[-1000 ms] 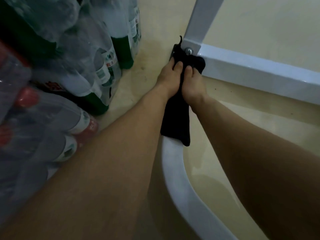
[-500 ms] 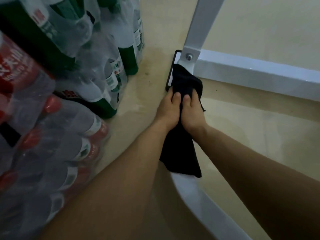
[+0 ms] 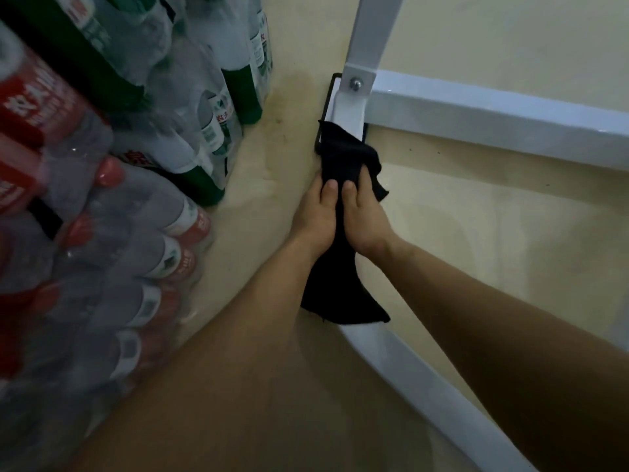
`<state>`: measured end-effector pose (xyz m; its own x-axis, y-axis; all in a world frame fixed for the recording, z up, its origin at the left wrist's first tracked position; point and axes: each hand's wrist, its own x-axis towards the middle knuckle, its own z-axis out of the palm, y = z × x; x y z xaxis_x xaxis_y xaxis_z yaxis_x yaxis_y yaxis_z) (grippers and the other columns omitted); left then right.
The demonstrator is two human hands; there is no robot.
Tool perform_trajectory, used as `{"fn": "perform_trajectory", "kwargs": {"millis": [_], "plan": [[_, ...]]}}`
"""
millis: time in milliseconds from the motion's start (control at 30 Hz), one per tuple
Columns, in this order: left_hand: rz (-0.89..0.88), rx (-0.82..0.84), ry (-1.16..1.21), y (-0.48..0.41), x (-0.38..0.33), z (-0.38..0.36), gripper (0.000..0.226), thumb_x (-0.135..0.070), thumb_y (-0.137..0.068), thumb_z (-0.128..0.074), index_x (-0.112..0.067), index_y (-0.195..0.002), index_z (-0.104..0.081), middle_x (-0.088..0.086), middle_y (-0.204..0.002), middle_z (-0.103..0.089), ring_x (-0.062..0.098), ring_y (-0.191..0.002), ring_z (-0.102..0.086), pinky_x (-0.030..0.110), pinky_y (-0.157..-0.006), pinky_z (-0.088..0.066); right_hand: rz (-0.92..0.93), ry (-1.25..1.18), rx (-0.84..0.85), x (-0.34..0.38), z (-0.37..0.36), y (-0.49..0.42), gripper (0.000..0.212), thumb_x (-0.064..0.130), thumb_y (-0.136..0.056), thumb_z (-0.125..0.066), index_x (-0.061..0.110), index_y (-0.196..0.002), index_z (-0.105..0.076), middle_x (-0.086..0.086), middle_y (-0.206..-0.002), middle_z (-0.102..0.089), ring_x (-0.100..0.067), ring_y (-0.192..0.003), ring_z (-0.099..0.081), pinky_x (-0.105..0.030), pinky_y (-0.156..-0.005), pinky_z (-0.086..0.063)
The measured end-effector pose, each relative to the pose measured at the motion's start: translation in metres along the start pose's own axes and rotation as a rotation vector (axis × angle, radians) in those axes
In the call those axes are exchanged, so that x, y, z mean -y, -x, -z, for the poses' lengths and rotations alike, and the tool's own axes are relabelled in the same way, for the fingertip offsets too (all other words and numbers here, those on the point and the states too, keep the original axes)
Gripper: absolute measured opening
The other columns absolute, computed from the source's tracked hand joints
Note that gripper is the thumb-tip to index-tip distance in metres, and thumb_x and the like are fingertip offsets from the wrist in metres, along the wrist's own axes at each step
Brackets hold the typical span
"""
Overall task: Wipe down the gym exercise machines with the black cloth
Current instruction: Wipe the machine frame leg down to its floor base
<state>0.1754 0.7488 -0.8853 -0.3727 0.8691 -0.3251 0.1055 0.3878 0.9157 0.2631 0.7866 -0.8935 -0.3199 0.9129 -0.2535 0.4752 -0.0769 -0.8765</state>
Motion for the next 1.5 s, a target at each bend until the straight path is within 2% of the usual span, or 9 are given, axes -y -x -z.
{"fn": "perform_trajectory", "kwargs": {"millis": [200, 367, 567, 667, 767, 867, 1033, 1300, 1500], "plan": [[0.088, -0.122, 0.104, 0.079, 0.021, -0.01, 0.043, -0.025, -0.11, -0.031, -0.023, -0.152, -0.039, -0.015, -0.127, -0.051, 0.001, -0.114, -0.047, 0.0, -0.079, -0.035, -0.089, 0.045, 0.198, -0.016, 0.001, 0.076, 0.059, 0.034, -0.108, -0.03, 0.022, -0.16, -0.003, -0.009, -0.149, -0.046, -0.028, -0.129, -0.053, -0.027, -0.1, -0.038], [0.202, -0.172, 0.062, 0.118, 0.029, -0.026, 0.048, -0.026, -0.109, -0.03, -0.022, -0.157, -0.022, 0.003, -0.15, -0.045, 0.02, -0.133, -0.047, 0.023, -0.101, -0.035, -0.123, 0.323, 0.396, -0.019, 0.026, 0.129, 0.05, 0.04, -0.109, -0.024, 0.028, -0.157, -0.021, -0.013, -0.142, -0.055, -0.033, -0.125, -0.054, -0.032, -0.093, -0.038], [-0.233, 0.258, -1.008, 0.129, 0.019, 0.008, 0.067, -0.034, -0.107, -0.03, -0.019, -0.159, 0.009, 0.008, -0.166, 0.021, 0.034, -0.154, 0.0, 0.043, -0.125, -0.015, -0.012, 0.733, 0.204, -0.033, 0.047, 0.185, 0.037, 0.05, -0.105, -0.022, 0.021, -0.103, -0.045, -0.01, -0.094, -0.066, -0.035, -0.081, -0.061, -0.04, -0.066, -0.043], [-0.588, 0.304, -1.364, 0.128, 0.026, 0.006, 0.053, -0.037, -0.106, -0.02, -0.015, -0.151, -0.035, 0.008, -0.168, -0.007, 0.03, -0.155, 0.001, 0.05, -0.125, -0.007, 0.056, 0.848, 0.004, -0.047, 0.049, 0.208, 0.04, 0.053, -0.103, -0.021, 0.021, -0.1, -0.046, -0.002, -0.088, -0.061, -0.026, -0.066, -0.055, -0.04, -0.058, -0.047], [-0.844, 0.287, -1.303, 0.135, 0.04, -0.008, 0.044, -0.036, -0.102, -0.027, -0.015, -0.111, -0.064, 0.007, -0.123, -0.063, 0.031, -0.131, -0.047, 0.05, -0.121, -0.022, 0.038, 0.92, -0.13, -0.065, 0.051, 0.238, 0.038, 0.05, -0.103, -0.028, 0.018, -0.1, -0.049, -0.003, -0.088, -0.06, -0.024, -0.067, -0.053, -0.033, -0.053, -0.033], [-0.998, 0.277, -1.26, 0.149, 0.05, -0.033, 0.033, -0.032, -0.1, -0.036, -0.014, -0.093, -0.063, 0.006, -0.091, -0.064, 0.03, -0.088, -0.056, 0.045, -0.104, -0.039, -0.013, 0.96, -0.227, -0.082, 0.062, 0.267, 0.038, 0.046, -0.102, -0.031, 0.016, -0.106, -0.054, -0.006, -0.092, -0.061, -0.028, -0.078, -0.055, -0.036, -0.064, -0.034], [-1.181, 0.244, -1.17, 0.158, 0.053, -0.05, 0.032, -0.031, -0.1, -0.04, -0.013, -0.087, -0.063, 0.006, -0.081, -0.063, 0.029, -0.073, -0.054, 0.043, -0.074, -0.042, -0.1, 0.983, -0.287, -0.087, 0.064, 0.279, 0.037, 0.042, -0.103, -0.03, 0.013, -0.102, -0.054, -0.009, -0.093, -0.06, -0.03, -0.081, -0.052, -0.042, -0.076, -0.038], [-1.321, 0.396, -1.183, 0.089, 0.04, 0.009, 0.035, -0.031, -0.103, -0.034, -0.009, -0.087, -0.057, 0.013, -0.084, -0.058, 0.033, -0.078, -0.051, 0.046, -0.081, -0.04, -0.111, 0.923, -0.324, -0.044, 0.01, 0.224, 0.035, 0.041, -0.103, -0.031, 0.016, -0.105, -0.055, -0.007, -0.097, -0.063, -0.03, -0.085, -0.059, -0.04, -0.072, -0.038], [-1.223, 0.231, -1.196, 0.113, 0.052, -0.009, 0.033, -0.029, -0.101, -0.034, -0.01, -0.088, -0.057, 0.011, -0.084, -0.061, 0.033, -0.078, -0.051, 0.047, -0.086, -0.041, 0.012, 0.961, -0.3, -0.059, 0.024, 0.237, 0.039, 0.043, -0.102, -0.035, 0.014, -0.115, -0.056, -0.008, -0.1, -0.062, -0.03, -0.086, -0.058, -0.04, -0.07, -0.037]]}}
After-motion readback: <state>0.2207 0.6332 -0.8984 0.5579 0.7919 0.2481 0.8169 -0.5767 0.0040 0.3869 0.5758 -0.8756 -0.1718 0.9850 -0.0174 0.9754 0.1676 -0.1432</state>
